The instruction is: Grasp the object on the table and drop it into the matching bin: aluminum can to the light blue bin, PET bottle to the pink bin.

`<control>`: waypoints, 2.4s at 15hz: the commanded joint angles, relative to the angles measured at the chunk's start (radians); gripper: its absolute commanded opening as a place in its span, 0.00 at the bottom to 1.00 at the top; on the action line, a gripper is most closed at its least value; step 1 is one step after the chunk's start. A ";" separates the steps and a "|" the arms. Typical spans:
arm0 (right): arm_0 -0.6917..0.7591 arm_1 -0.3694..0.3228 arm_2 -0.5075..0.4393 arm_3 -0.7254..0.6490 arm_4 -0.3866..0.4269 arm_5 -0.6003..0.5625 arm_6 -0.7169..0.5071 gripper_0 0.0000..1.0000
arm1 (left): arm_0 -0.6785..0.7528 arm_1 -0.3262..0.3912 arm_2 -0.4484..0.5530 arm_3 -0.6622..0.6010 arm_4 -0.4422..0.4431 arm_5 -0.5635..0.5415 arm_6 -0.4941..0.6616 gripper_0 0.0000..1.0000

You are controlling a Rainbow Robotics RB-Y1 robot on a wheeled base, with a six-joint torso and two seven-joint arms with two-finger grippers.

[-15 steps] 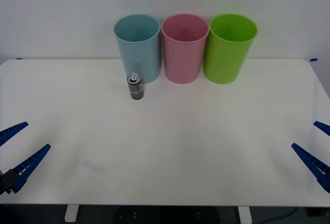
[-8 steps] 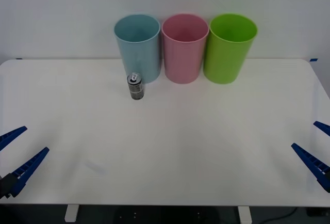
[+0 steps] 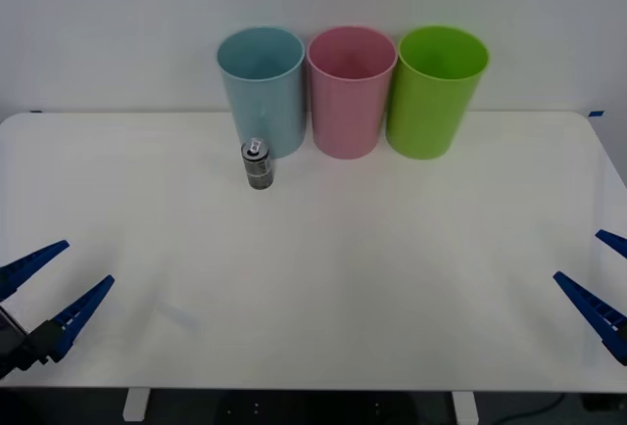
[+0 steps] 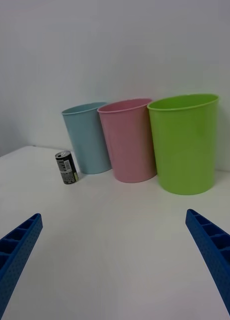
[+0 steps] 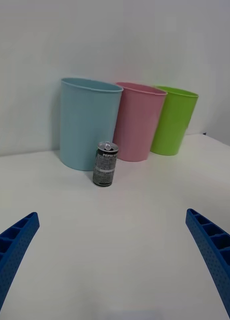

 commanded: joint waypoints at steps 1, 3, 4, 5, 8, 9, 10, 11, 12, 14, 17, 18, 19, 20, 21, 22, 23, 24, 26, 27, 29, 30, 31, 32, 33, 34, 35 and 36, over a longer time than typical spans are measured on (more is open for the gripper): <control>0.000 0.000 0.000 0.000 0.000 0.000 0.000 1.00 | -0.016 -0.002 -0.049 0.000 -0.026 0.079 -0.011 1.00; 0.000 0.000 0.000 0.000 0.000 0.000 0.000 1.00 | -0.033 -0.020 -0.081 0.000 -0.049 0.141 -0.011 1.00; 0.000 0.000 0.000 0.000 0.000 0.000 0.000 1.00 | -0.041 -0.031 -0.097 0.000 -0.060 0.168 -0.011 1.00; 0.000 0.000 0.000 0.000 0.000 0.000 0.000 1.00 | -0.052 -0.050 -0.114 0.000 -0.075 0.197 -0.009 1.00; 0.000 0.000 0.000 0.000 0.000 0.000 0.000 1.00 | -0.079 -0.079 -0.158 0.000 -0.120 0.274 -0.004 1.00; 0.000 0.000 0.000 0.000 0.000 0.000 0.000 1.00 | -0.085 -0.080 -0.180 0.000 -0.120 0.302 -0.004 1.00; 0.000 0.000 0.000 0.000 0.000 0.000 0.000 1.00 | -0.094 -0.080 -0.212 0.000 -0.120 0.340 -0.006 1.00; 0.000 0.000 0.000 0.000 0.000 0.000 0.000 1.00 | -0.101 -0.082 -0.229 0.000 -0.120 0.362 -0.004 1.00; 0.000 0.000 0.000 0.000 0.000 0.000 0.000 1.00 | -0.110 -0.080 -0.256 0.000 -0.121 0.400 -0.004 1.00; 0.000 0.000 0.000 0.000 0.000 0.000 0.000 1.00 | -0.125 -0.080 -0.302 0.000 -0.121 0.466 -0.001 1.00; 0.000 0.000 0.000 0.000 0.000 0.000 0.000 1.00 | -0.159 -0.080 -0.385 0.000 -0.133 0.595 -0.001 1.00; 0.000 0.000 0.000 0.000 0.000 0.000 0.000 1.00 | -0.170 -0.085 -0.407 0.000 -0.135 0.628 -0.001 1.00; 0.000 0.000 0.000 0.000 0.000 0.000 0.000 1.00 | -0.183 -0.089 -0.430 0.002 -0.135 0.662 -0.003 1.00; 0.000 0.000 0.000 0.000 0.000 0.000 0.000 1.00 | -0.194 -0.097 -0.446 0.002 -0.146 0.690 -0.001 1.00; 0.000 0.000 0.000 0.000 0.000 0.000 0.000 1.00 | -0.210 -0.108 -0.469 0.008 -0.156 0.728 -0.001 1.00; 0.000 0.000 0.000 0.000 0.000 0.000 0.000 1.00 | -0.222 -0.117 -0.485 0.012 -0.161 0.753 -0.003 1.00; 0.000 0.000 0.000 0.000 0.000 0.000 0.000 1.00 | -0.239 -0.129 -0.502 0.028 -0.167 0.785 -0.006 1.00; 0.000 0.000 0.000 0.000 0.000 0.000 0.000 1.00 | -0.256 -0.142 -0.508 0.045 -0.179 0.800 -0.011 1.00; 0.000 0.000 0.000 0.000 0.000 0.000 0.000 1.00 | -0.297 -0.171 -0.503 0.089 -0.210 0.802 -0.014 1.00; 0.000 0.000 0.000 0.000 0.000 0.000 0.000 1.00 | -0.328 -0.186 -0.503 0.121 -0.224 0.803 -0.014 1.00; 0.000 0.000 0.000 0.000 0.000 0.000 0.000 1.00 | -0.381 -0.203 -0.505 0.183 -0.238 0.810 -0.015 1.00; 0.000 0.000 0.000 0.000 0.000 0.000 0.000 1.00 | -0.415 -0.211 -0.505 0.224 -0.247 0.813 -0.018 1.00; 0.000 0.000 0.000 0.000 0.000 0.000 0.000 1.00 | -0.450 -0.220 -0.505 0.264 -0.253 0.817 -0.021 1.00; 0.000 0.000 0.000 0.000 0.000 0.000 0.000 1.00 | -0.473 -0.226 -0.505 0.293 -0.258 0.823 -0.023 1.00; 0.000 0.000 0.000 0.000 0.000 0.000 0.000 1.00 | -0.510 -0.237 -0.506 0.330 -0.267 0.848 -0.027 1.00; 0.000 0.000 0.000 0.000 0.000 0.000 0.000 1.00 | -0.539 -0.238 -0.511 0.361 -0.278 0.871 -0.031 1.00; 0.000 0.000 0.000 0.000 0.000 0.000 0.000 1.00 | -0.564 -0.238 -0.514 0.390 -0.279 0.877 -0.034 1.00; 0.000 0.000 0.000 0.000 0.000 0.000 0.000 1.00 | -0.582 -0.238 -0.515 0.408 -0.276 0.879 -0.037 1.00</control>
